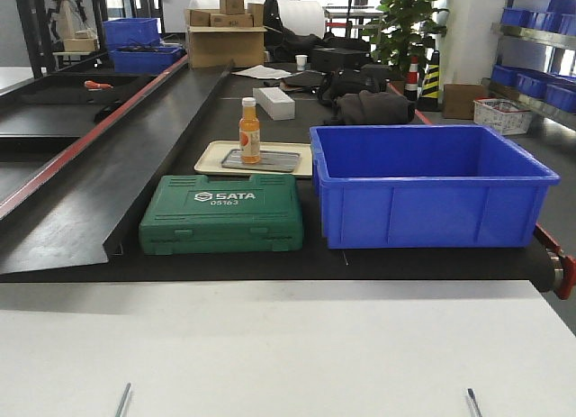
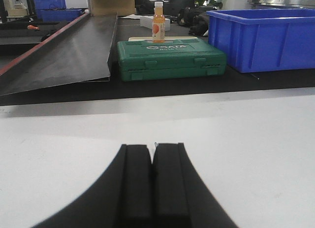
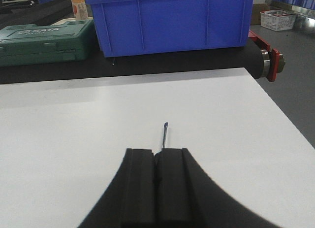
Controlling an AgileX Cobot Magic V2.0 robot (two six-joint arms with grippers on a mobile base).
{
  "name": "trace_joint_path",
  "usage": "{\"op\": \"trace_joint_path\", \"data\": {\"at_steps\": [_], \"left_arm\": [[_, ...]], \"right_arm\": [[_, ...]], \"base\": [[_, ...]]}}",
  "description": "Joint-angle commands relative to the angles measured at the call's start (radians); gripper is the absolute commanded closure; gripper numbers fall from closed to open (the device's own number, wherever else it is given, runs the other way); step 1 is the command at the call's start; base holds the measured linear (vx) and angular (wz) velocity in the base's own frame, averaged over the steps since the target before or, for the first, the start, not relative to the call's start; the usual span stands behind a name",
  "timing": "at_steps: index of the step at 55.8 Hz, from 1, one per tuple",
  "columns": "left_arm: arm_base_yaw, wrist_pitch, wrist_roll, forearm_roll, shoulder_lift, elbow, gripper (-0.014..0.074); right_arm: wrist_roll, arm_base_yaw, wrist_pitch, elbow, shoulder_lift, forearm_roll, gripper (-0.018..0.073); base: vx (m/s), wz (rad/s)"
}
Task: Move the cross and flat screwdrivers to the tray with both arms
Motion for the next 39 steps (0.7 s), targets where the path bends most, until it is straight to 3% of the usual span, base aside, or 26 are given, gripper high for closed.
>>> {"op": "trace_joint_path", "data": {"at_steps": [1,10,17,24,33,39], "left_arm": [[0.002,-0.097,-0.008,0.000,-0.012,-0.024,0.0599],[0.002,-0.230,-0.012,-0.003,-0.012,-0.024,0.0599],[0.002,-0.338,-0.088,-0.003,-0.012,-0.064,0.0599],[0.002,-0.299,-0.148,-0.001,0.003,-0.196,0.0599],[0.002,-0.276,-0.072,-0.001,0.195,-0.451,0.0599],[0.002,-0.162,-0.055,-0.001,0.410,-0.637,0.0599]], "right_arm": [[-0.006,0.002,-0.126,0.007,-0.005,-0.011,0.0567],[-0.004,0.002,-0.291,0.006,-0.005,-0.008,0.0567],[0.018,0.002,-0.427,-0.033,-0.005,-0.003,0.0567],[0.018,0.002,-0.337,-0.211,0.014,-0.005,0.0567],[-0.042,0.002,-0.201,-0.505,0.224,-0.034,0.0567],[-0.047,0.002,-0.171,-0.666,0.424,-0.033,0.0567]], "base": [[0.00,0.00],[0.00,0.00],[0.00,0.00],[0.00,0.00],[0.00,0.00],[0.00,0.00]]}}
